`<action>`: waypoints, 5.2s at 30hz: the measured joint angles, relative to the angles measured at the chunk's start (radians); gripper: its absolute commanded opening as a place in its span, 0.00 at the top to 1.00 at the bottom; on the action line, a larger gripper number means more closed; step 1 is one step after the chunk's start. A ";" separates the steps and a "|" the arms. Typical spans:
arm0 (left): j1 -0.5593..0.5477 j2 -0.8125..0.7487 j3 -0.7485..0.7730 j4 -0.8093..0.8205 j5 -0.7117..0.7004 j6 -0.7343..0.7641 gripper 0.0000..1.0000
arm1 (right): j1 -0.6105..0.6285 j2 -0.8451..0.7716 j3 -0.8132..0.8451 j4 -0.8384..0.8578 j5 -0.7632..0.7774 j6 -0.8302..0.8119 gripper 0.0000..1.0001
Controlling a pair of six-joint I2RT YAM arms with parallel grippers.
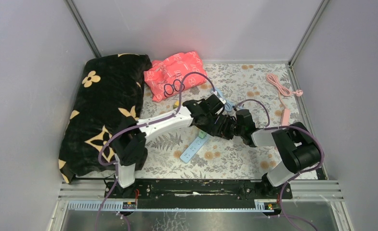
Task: Insert the plug
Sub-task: Insert the plug into the socket, then pick up the plug from the center of the board, then adjust the plug.
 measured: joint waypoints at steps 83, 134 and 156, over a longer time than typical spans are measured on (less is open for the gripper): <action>0.379 -0.426 -0.487 0.335 0.262 0.120 0.94 | 0.012 -0.560 0.217 -0.576 -0.058 -0.495 0.09; 0.202 -0.555 -0.249 0.042 0.772 0.358 0.89 | 0.067 -0.391 0.338 -0.344 -0.736 -0.588 0.84; 0.313 -0.758 -0.473 0.331 0.727 0.138 0.46 | 0.080 -0.357 0.208 0.101 -0.621 -0.198 1.00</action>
